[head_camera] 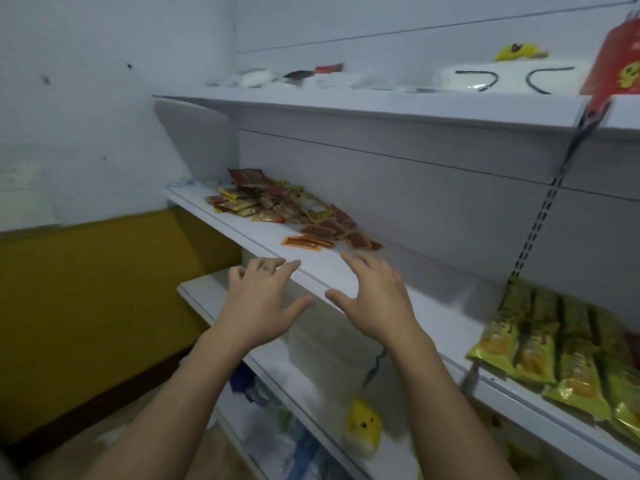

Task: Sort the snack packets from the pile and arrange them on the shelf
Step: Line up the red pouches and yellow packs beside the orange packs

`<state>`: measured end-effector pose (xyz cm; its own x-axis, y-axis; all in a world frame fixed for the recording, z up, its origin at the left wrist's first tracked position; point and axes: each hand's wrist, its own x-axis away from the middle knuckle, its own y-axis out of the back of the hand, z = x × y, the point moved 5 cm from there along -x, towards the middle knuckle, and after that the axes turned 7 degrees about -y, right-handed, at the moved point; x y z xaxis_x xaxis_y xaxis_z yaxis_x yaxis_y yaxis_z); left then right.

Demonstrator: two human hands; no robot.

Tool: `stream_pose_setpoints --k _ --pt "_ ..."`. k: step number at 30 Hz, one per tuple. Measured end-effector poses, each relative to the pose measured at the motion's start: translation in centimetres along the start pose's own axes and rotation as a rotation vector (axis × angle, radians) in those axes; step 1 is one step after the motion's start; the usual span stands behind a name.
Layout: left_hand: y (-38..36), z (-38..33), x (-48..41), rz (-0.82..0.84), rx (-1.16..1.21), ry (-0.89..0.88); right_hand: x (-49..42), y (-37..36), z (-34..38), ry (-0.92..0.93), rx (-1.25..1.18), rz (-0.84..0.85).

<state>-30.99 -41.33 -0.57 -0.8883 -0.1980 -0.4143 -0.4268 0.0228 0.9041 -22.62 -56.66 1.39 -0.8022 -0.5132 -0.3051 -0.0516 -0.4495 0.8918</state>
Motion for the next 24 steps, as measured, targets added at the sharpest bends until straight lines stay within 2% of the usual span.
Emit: stream_pose_setpoints --k 12,24 --pt "-2.3 10.8 -1.8 0.010 -0.003 0.135 -8.8 -9.0 6.4 0.071 -0.055 0.100" --pt "-8.4 23.9 -14.6 0.061 -0.018 0.131 -26.3 -18.8 10.0 0.025 -0.135 0.109"
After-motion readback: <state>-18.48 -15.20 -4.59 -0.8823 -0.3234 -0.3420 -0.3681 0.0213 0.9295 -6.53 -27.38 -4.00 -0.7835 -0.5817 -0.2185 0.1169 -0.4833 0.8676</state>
